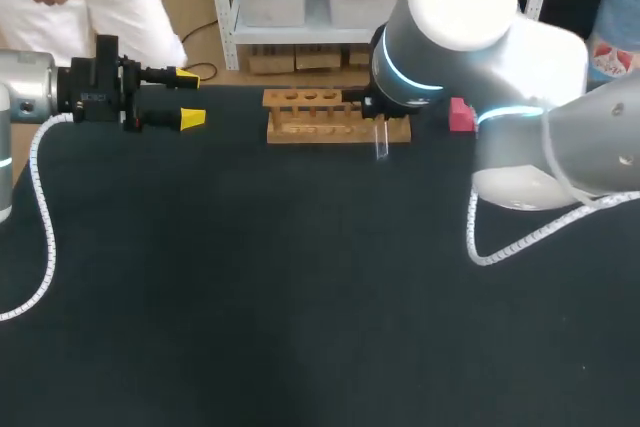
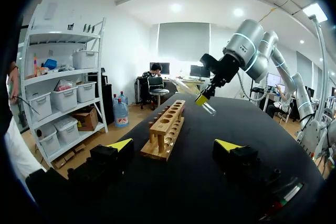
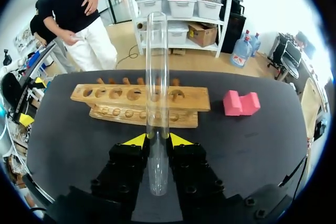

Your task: Grasp the test tube, adjust it, and insert it.

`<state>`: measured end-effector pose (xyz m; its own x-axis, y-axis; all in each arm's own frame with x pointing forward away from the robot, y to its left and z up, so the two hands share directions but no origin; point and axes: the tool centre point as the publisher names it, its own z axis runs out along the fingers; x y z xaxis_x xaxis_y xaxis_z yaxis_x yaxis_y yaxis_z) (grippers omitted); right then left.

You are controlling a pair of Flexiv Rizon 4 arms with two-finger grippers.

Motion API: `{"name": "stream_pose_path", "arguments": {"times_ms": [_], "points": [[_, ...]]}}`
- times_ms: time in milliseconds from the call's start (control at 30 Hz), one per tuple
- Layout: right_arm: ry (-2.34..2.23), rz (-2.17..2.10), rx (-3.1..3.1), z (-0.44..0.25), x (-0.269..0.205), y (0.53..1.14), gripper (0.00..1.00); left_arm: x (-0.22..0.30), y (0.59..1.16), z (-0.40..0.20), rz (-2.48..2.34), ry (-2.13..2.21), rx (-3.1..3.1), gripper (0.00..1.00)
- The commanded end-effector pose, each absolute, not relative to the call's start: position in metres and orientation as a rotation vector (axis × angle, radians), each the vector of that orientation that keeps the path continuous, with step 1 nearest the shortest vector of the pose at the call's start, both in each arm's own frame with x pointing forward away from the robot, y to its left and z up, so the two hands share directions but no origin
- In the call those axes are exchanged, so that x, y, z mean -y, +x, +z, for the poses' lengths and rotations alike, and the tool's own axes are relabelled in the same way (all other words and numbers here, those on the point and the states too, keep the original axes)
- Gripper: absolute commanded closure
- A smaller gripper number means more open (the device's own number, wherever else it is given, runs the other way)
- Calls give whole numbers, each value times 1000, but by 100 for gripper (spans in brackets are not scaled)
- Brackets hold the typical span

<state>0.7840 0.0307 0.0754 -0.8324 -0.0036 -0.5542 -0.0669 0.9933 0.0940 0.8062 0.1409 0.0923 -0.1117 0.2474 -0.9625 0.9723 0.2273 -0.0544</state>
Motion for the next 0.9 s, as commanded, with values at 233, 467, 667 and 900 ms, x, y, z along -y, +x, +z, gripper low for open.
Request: {"name": "stream_pose_path", "arguments": {"times_ms": [233, 467, 667, 900], "points": [[-43, 112, -2476, 125, -13, 741, 100, -141, 806, 91, -967, 1184, -1555, 0], [-27, 142, -2474, 129, -7, 735, 100, -141, 806, 91, -967, 1184, -1555, 0], [-63, 115, -2467, 138, -6, 733, 100, -141, 806, 91, -967, 1184, -1555, 0], [-63, 115, -2467, 138, -6, 733, 100, -141, 806, 91, -967, 1184, -1555, 0]]}}
